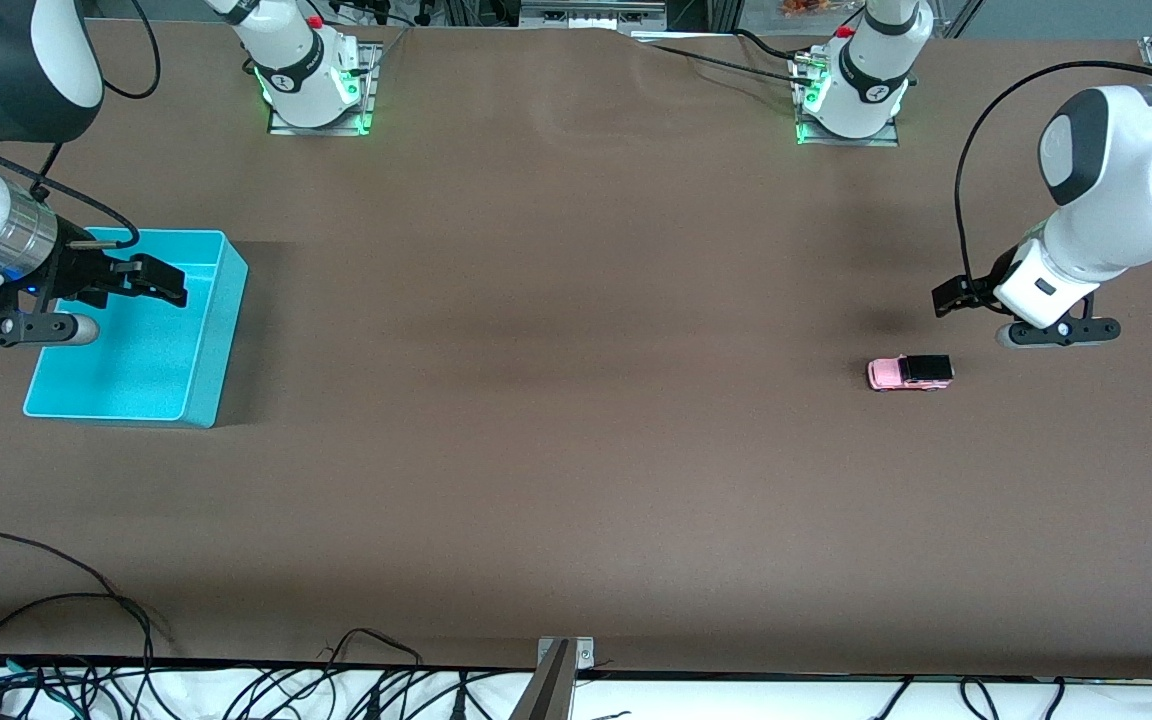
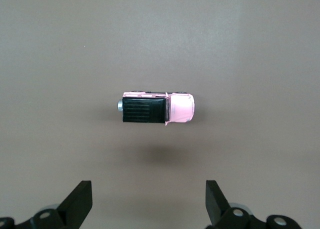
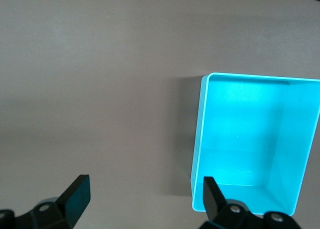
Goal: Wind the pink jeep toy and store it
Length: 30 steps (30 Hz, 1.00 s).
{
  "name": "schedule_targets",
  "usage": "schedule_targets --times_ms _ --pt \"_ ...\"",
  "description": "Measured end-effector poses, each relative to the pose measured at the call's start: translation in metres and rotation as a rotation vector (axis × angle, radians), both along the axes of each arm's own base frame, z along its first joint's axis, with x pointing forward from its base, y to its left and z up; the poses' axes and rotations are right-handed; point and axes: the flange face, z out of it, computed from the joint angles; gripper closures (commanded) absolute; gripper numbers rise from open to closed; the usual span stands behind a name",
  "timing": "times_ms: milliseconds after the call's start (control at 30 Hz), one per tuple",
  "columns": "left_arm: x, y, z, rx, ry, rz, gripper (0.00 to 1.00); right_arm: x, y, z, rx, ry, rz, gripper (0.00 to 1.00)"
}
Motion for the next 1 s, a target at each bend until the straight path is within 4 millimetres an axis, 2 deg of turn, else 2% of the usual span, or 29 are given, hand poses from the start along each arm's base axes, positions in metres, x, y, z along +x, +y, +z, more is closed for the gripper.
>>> schedule_targets --times_ms 400,834,1001 --pt "-0.011 -0.001 -0.038 -0.003 -0.048 -0.023 0.00 0.000 0.000 0.000 0.000 0.000 0.000 0.00" --pt "-0.006 -0.001 -0.080 -0.014 -0.068 -0.165 0.00 0.000 0.000 0.000 0.000 0.001 0.000 0.00" --pt "-0.005 0.002 -0.089 -0.018 -0.061 -0.227 0.00 0.000 0.000 -0.001 0.000 0.001 0.000 0.00"
